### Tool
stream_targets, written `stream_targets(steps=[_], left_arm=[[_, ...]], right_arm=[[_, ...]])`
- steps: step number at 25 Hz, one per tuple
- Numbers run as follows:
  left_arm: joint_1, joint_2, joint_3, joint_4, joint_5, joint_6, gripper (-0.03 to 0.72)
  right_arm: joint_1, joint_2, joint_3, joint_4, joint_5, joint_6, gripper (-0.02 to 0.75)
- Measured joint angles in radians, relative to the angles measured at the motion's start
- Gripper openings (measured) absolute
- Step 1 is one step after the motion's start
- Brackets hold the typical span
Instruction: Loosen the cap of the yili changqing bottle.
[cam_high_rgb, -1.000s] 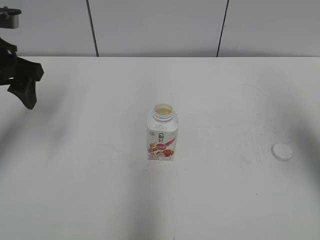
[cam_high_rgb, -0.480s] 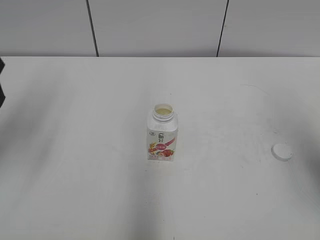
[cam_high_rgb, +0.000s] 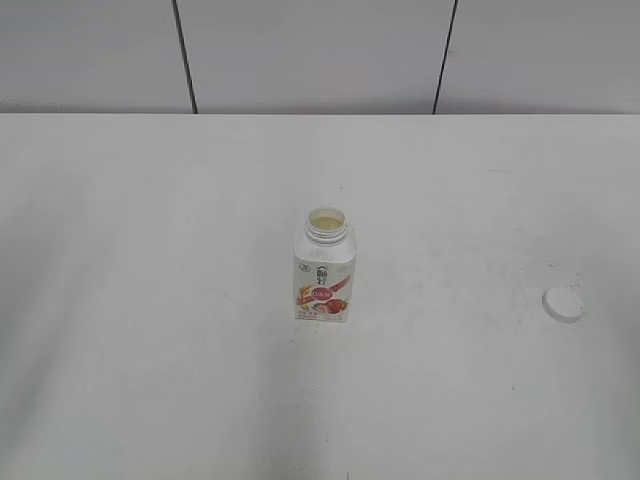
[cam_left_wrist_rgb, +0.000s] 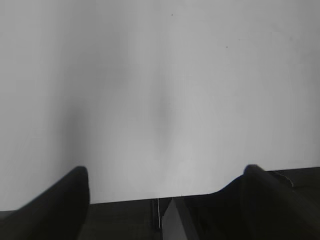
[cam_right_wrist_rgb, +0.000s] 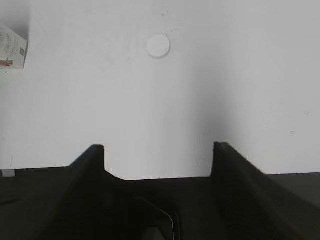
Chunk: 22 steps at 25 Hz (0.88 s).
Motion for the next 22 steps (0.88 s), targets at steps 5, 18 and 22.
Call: stream_targets(steps=[5,18,22], left_arm=[[0.000,-0.184,0.047,-0.005,0.004,0.000,0.565],[0.000,-0.545,0.180,-0.009,0.006,0.000,0.565],[0.000,-0.663,0.239,-0.009,0.004,0.000,0.565]], right_arm=[[0.000,-0.162,0.083,0.000,0.001,-0.002,0.525],[0.000,-0.425,0.230,-0.002,0.007,-0.048,0.525],[0.000,-0.509,0.232,-0.002,0.007,-0.093,0.525]])
